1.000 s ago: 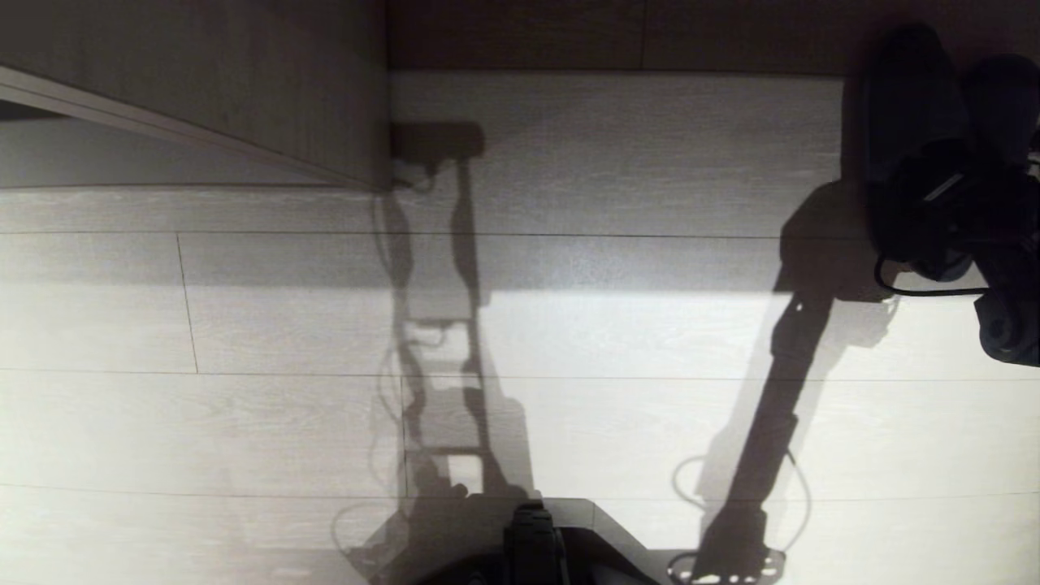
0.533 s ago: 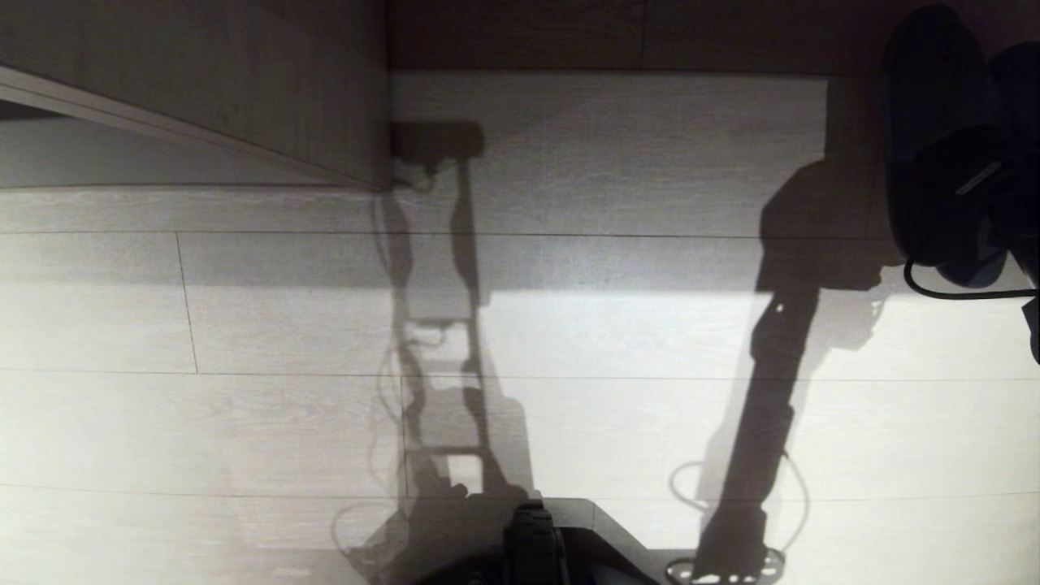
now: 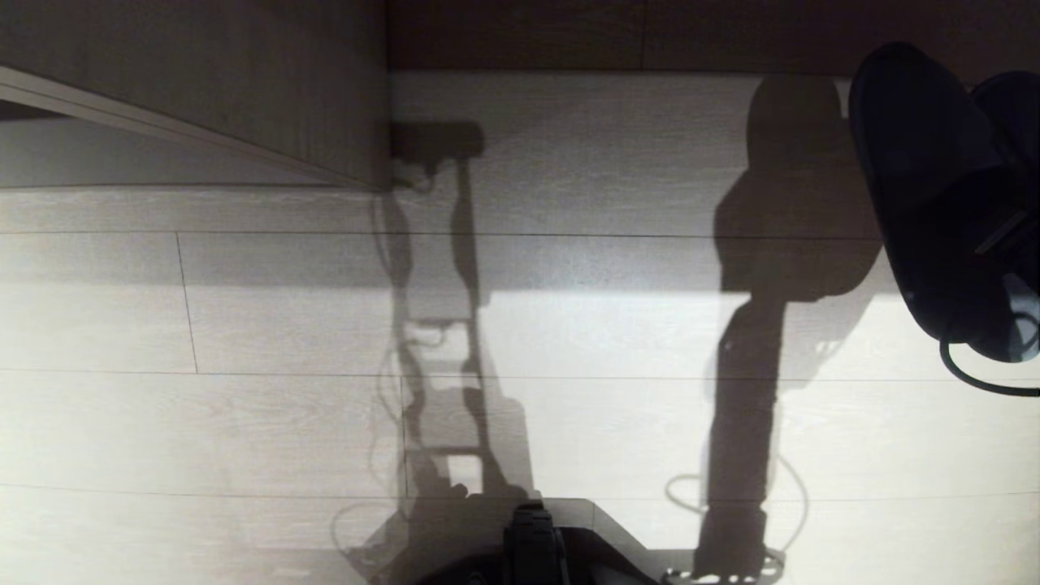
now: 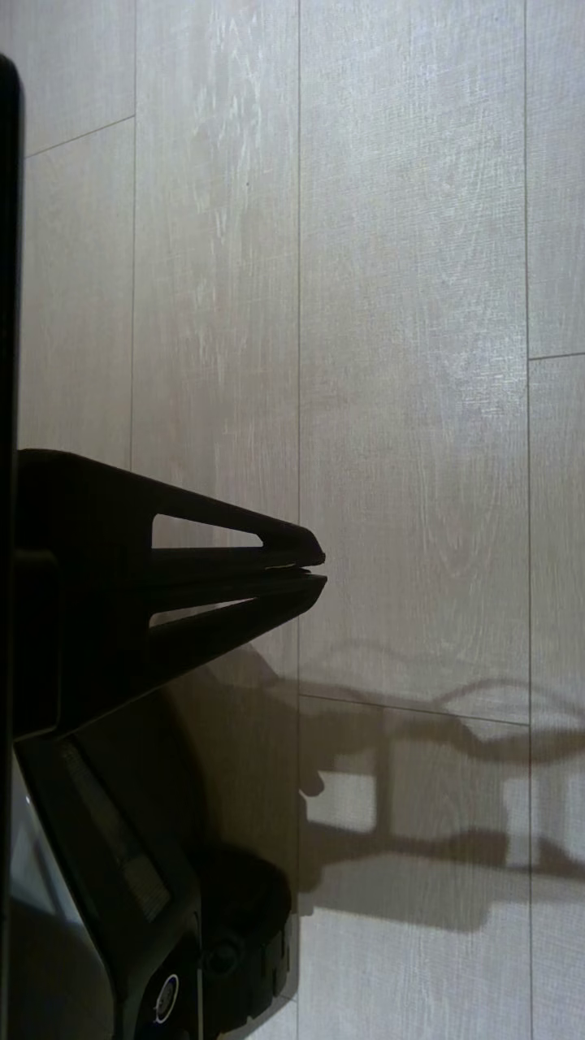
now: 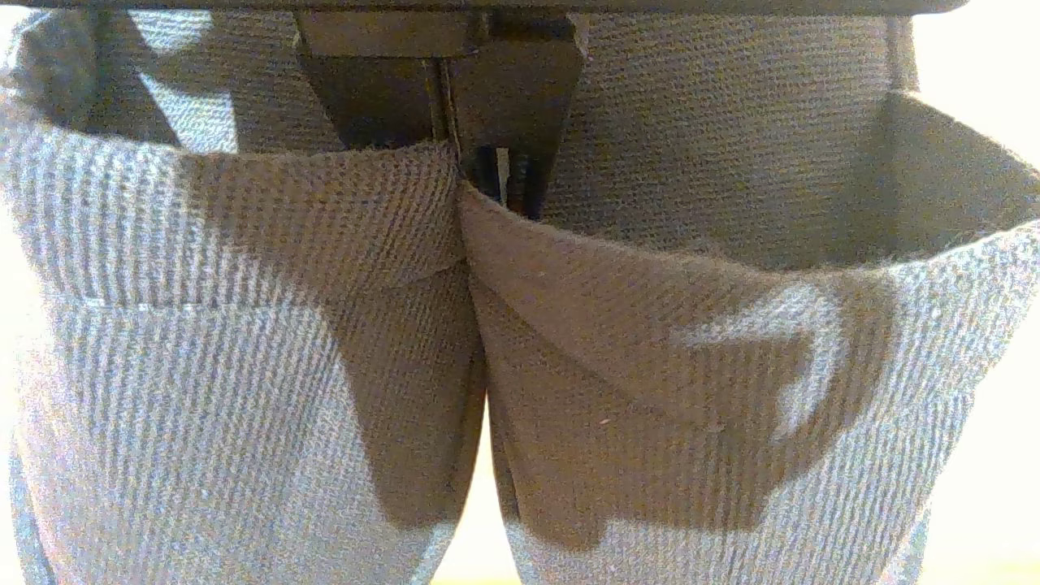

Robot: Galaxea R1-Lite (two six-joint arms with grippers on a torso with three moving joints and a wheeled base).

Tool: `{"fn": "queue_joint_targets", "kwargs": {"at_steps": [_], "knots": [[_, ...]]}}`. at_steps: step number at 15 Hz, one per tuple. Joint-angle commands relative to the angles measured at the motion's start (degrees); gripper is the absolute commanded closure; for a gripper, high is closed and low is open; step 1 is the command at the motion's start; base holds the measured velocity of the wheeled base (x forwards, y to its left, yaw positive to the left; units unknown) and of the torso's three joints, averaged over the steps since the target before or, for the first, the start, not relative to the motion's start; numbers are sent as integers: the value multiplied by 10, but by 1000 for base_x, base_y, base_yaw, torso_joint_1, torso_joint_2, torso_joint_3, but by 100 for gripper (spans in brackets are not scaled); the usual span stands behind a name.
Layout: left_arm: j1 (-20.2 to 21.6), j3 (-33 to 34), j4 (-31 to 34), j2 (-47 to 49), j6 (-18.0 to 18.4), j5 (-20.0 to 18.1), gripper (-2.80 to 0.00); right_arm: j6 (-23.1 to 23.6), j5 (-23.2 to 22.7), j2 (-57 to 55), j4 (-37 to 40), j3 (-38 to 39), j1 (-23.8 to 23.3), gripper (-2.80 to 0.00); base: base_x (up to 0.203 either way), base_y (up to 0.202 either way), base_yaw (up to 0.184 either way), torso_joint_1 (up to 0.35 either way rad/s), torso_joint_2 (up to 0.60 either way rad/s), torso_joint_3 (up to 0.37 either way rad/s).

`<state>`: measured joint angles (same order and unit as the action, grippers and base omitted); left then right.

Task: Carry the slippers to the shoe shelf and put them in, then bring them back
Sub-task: Pick up the slippers on the floor, then place the slippers into the shoe cabinet

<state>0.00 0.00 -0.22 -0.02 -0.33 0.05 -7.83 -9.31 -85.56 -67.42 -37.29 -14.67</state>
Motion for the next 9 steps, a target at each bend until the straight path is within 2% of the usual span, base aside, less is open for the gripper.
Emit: {"fn": "queue_joint_targets", "kwargs": {"at_steps": [1,6,9], "knots": [[0,0,0,0,0,0,0,8,1,77,12,41,18,0,0,0,0,0,0,0],[0,0,0,0,0,0,0,85,2,267,95,226,66,0,0,0,0,0,0,0],[0,0,0,0,0,0,0,118,19,375,149,302,106,0,0,0,0,0,0,0]]}}
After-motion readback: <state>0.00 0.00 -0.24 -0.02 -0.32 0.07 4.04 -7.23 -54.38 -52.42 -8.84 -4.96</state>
